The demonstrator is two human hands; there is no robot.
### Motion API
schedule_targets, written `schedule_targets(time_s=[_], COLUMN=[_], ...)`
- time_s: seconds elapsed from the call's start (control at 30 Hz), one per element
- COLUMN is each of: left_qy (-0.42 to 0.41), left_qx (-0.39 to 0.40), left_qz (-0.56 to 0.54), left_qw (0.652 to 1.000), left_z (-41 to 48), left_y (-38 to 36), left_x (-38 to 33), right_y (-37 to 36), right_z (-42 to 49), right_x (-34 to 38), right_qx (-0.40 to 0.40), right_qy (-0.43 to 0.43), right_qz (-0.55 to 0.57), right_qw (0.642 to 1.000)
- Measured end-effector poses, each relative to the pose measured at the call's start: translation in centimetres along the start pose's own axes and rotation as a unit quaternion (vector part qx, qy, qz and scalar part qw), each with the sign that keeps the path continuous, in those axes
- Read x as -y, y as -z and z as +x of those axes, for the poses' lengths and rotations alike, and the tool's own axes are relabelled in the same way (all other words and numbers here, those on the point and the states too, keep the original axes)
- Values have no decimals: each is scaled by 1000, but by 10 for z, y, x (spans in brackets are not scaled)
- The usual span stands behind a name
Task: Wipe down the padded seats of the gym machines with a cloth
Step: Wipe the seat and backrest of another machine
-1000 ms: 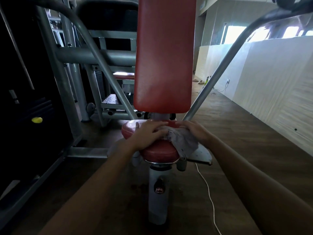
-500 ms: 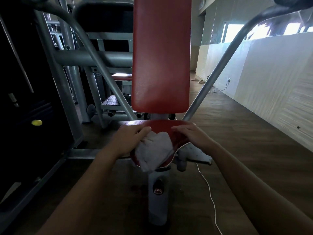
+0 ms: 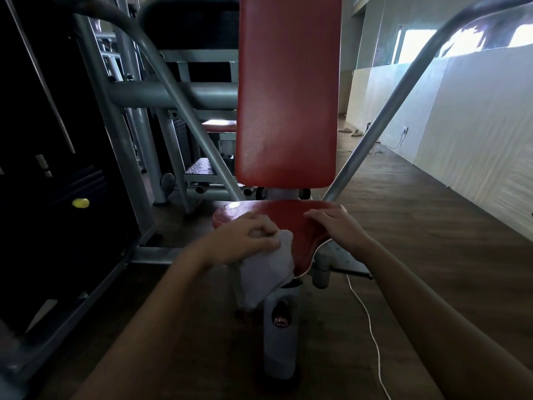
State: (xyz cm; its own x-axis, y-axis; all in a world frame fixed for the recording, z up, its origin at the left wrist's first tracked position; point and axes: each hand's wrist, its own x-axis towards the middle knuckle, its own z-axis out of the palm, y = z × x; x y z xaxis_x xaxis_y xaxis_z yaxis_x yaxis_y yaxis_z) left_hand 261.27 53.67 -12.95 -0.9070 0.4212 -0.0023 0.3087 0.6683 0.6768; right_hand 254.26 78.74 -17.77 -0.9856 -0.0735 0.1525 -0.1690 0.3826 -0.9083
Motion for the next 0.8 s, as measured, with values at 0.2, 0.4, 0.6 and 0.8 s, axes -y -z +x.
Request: schedule_targets(time_s=[0.2, 0.4, 0.6, 0.8], left_qy=[98, 149, 110, -7], left_qx=[-118, -122, -154, -280], left_qz=[17, 78, 119, -17], left_qw=[988, 978, 975, 960], left_z=[18, 29, 27, 19], left_y=[-28, -24, -36, -48], left_x=[0, -14, -11, 13], right_y=[-9, -14, -17, -22], right_z=[-2, -8, -13, -11], right_x=[0, 9, 11, 8], right_qx=[-25, -18, -20, -18], right_qy=[0, 12, 24, 41], right_qz=[-67, -101, -122, -158], right_qw=[997, 995, 992, 986])
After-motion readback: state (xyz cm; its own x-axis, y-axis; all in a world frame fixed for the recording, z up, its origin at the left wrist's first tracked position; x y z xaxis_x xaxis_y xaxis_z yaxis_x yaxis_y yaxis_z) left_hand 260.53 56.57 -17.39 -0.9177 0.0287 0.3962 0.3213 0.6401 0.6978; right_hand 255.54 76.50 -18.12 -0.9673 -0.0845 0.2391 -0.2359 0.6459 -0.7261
